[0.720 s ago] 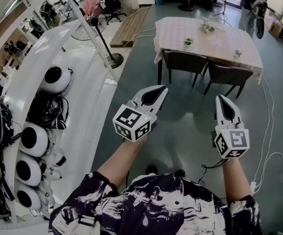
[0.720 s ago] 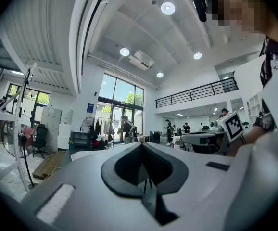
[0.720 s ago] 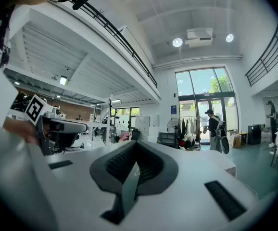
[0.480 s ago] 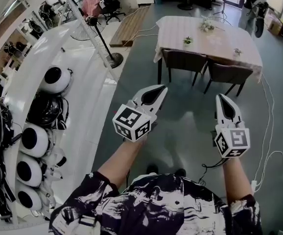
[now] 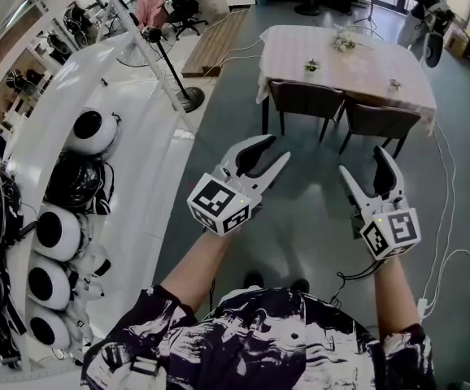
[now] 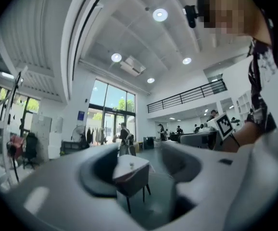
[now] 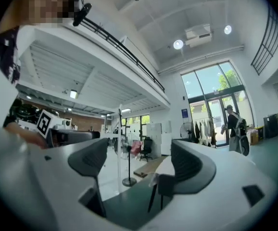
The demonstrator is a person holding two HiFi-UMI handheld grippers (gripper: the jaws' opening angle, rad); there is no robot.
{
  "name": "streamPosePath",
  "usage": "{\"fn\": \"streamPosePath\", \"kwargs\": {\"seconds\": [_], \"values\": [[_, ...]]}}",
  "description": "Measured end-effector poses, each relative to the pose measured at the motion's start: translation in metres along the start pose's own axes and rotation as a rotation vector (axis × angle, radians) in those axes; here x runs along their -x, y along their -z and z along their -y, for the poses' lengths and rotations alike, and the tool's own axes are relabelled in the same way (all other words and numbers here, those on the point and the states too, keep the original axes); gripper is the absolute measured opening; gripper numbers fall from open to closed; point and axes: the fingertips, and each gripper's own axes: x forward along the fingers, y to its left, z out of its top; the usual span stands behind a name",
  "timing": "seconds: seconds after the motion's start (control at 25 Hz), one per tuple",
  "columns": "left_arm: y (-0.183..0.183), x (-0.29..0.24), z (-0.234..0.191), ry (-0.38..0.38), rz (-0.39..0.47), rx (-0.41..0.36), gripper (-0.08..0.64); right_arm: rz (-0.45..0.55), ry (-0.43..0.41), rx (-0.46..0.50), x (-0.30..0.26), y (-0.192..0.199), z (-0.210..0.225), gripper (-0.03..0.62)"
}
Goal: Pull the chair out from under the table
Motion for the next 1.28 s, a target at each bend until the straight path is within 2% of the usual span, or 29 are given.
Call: {"fn": "streamPosePath", "kwargs": {"seconds": [0.04,0.08,0.12,0.2,0.76,1.08,1.28], "values": [[-0.005,-0.002,0.002,0.009,0.024,-0.022,0.410,0.041,-0.010,0.021,0.000,-0.006,-0.001,0.386],[-0.008,-0.003,0.003,0.014,0.039,-0.031,0.474,0.071,-0.010,0.058,0.001,-0.011,-0.002,0.437],[-0.010,-0.004,0.003,0.016,0.043,-0.038,0.474,0.083,-0.011,0.091,0.002,-0.014,-0.003,0.466],[-0.011,-0.003,0.003,0.013,0.033,-0.058,0.474,0.083,-0.023,0.110,0.002,-0.015,-0.005,0.485],[0.004,0.011,-0.023,0.018,-0.002,-0.041,0.474,0.021,-0.037,0.104,-0.016,0.002,-0.013,0.486],[0.017,0.028,-0.062,0.076,-0.001,-0.028,0.473,0.008,0.018,0.116,-0.049,0.010,-0.037,0.485],[0.019,0.020,-0.079,0.112,0.009,-0.020,0.472,0.001,0.063,0.139,-0.058,0.007,-0.037,0.485]]}}
